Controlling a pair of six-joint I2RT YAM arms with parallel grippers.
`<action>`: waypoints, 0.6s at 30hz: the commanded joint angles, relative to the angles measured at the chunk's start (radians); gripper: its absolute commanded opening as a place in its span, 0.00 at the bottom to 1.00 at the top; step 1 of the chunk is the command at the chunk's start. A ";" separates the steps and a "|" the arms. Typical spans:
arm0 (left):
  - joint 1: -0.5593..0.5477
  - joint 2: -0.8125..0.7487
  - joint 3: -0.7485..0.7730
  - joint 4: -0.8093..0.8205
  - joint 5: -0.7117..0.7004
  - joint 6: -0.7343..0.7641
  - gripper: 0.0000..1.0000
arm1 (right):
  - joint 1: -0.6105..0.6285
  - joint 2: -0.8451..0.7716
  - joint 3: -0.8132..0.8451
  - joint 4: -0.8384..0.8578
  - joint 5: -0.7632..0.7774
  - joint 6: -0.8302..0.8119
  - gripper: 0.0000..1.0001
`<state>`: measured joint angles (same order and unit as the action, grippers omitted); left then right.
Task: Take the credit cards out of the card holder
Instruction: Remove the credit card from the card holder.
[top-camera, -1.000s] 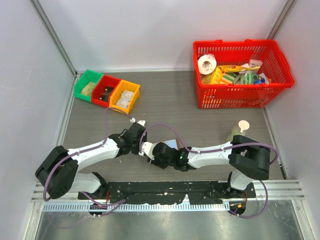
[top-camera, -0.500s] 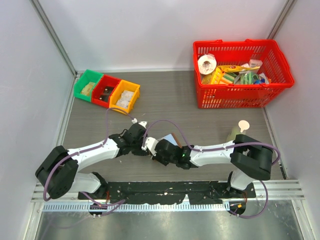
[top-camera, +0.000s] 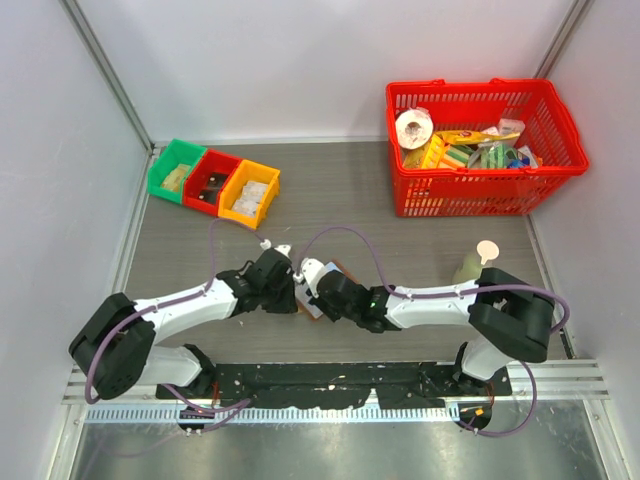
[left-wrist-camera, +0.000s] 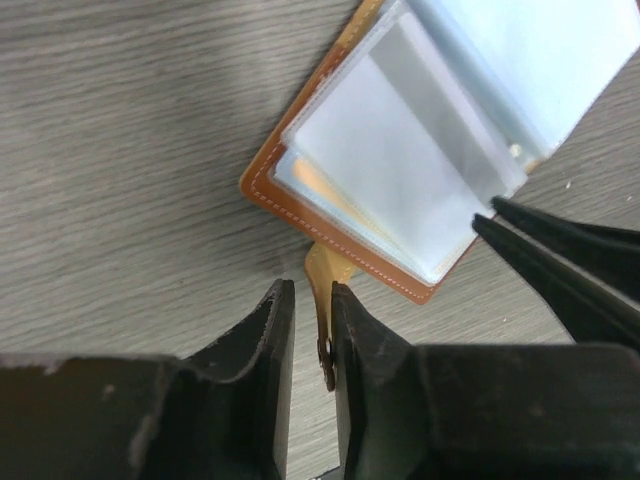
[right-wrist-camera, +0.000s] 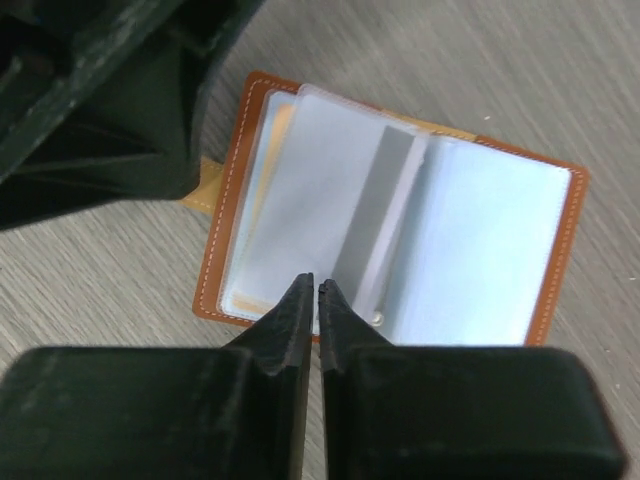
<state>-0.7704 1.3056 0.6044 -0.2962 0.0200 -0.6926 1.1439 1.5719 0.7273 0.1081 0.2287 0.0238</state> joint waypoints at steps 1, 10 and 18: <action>-0.003 -0.077 -0.032 0.028 -0.092 -0.077 0.30 | -0.022 -0.073 0.000 0.044 0.041 0.079 0.25; 0.020 -0.174 -0.042 0.087 -0.206 -0.124 0.76 | -0.177 -0.107 -0.042 0.100 -0.155 0.220 0.51; 0.068 0.013 0.043 0.196 -0.088 -0.079 0.71 | -0.233 -0.069 -0.086 0.146 -0.206 0.275 0.47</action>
<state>-0.7177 1.2507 0.5842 -0.2050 -0.1143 -0.7990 0.9165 1.4929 0.6575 0.1772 0.0696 0.2489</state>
